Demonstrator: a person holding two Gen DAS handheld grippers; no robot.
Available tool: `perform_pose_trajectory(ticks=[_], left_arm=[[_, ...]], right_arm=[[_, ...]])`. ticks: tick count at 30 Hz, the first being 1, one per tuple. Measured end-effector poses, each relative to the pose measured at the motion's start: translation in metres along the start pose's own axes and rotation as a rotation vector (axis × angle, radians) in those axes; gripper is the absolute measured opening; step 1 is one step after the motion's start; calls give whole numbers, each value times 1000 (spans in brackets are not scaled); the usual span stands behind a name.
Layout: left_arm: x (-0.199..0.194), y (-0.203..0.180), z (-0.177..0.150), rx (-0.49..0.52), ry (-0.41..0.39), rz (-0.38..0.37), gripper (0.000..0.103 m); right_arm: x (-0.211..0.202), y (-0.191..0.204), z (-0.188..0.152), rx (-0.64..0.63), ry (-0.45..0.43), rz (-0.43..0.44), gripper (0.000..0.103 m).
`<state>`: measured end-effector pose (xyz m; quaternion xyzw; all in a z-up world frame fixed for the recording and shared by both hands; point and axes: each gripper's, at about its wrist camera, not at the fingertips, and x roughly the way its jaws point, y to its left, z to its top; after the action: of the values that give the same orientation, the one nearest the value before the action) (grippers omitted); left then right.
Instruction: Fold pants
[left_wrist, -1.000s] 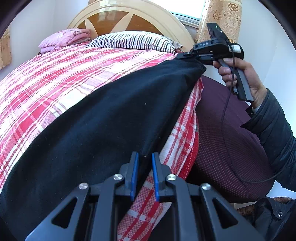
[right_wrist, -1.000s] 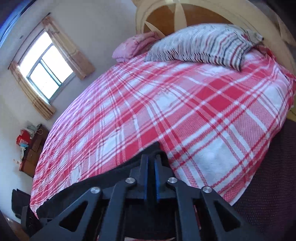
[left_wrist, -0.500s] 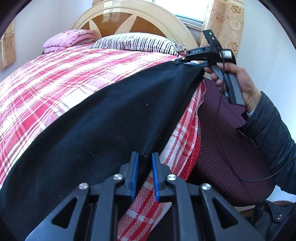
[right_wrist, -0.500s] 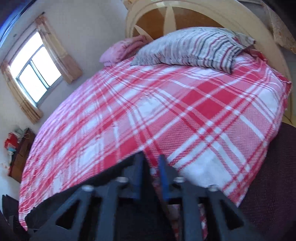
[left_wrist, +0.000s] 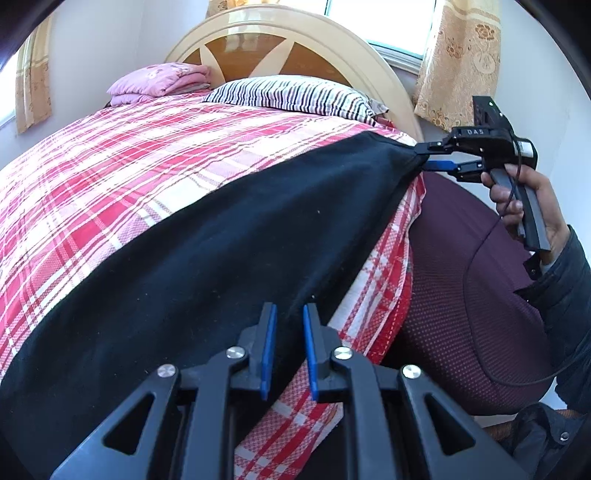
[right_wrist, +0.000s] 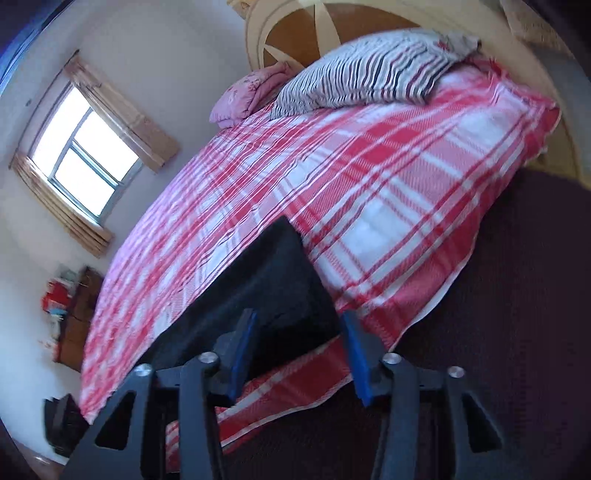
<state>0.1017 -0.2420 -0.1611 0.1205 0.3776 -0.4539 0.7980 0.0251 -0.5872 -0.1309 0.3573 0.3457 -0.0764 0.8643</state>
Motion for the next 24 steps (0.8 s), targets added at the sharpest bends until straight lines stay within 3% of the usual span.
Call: perform_pose_trajectory(ticks=[1, 2, 5, 8, 13, 15, 17, 18, 19, 20, 22, 24], left_arm=[[1, -1, 0, 0, 1, 0, 16], [2, -1, 0, -4, 1, 0, 16], [2, 1, 1, -18, 2, -4, 16], [3, 6, -1, -37, 4, -14, 16], [4, 9, -2, -55, 3, -30, 16], [3, 10, -2, -56, 2, -28, 16], [2, 10, -3, -59, 1, -27, 16], [2, 10, -3, -60, 0, -24, 16], [1, 10, -4, -59, -3, -20, 16], [-1, 10, -4, -58, -5, -16, 16], [-3, 11, -4, -65, -10, -9, 16], [-7, 11, -3, -67, -20, -1, 16]], right_arm=[[4, -1, 0, 10, -4, 11, 38], [7, 0, 0, 8, -11, 0, 28], [3, 3, -2, -10, -60, 11, 13], [-9, 14, -3, -69, -107, -27, 12], [13, 6, -9, -92, -84, -119, 12], [12, 1, -7, -83, -92, -118, 13], [7, -1, -3, -71, -103, -125, 15], [0, -1, -1, -62, -123, -148, 21], [-5, 0, 2, -57, -150, -183, 36], [-20, 4, 3, -58, -215, -227, 44], [-34, 14, 3, -73, -274, -222, 45], [-40, 36, -2, -137, -285, -148, 45]])
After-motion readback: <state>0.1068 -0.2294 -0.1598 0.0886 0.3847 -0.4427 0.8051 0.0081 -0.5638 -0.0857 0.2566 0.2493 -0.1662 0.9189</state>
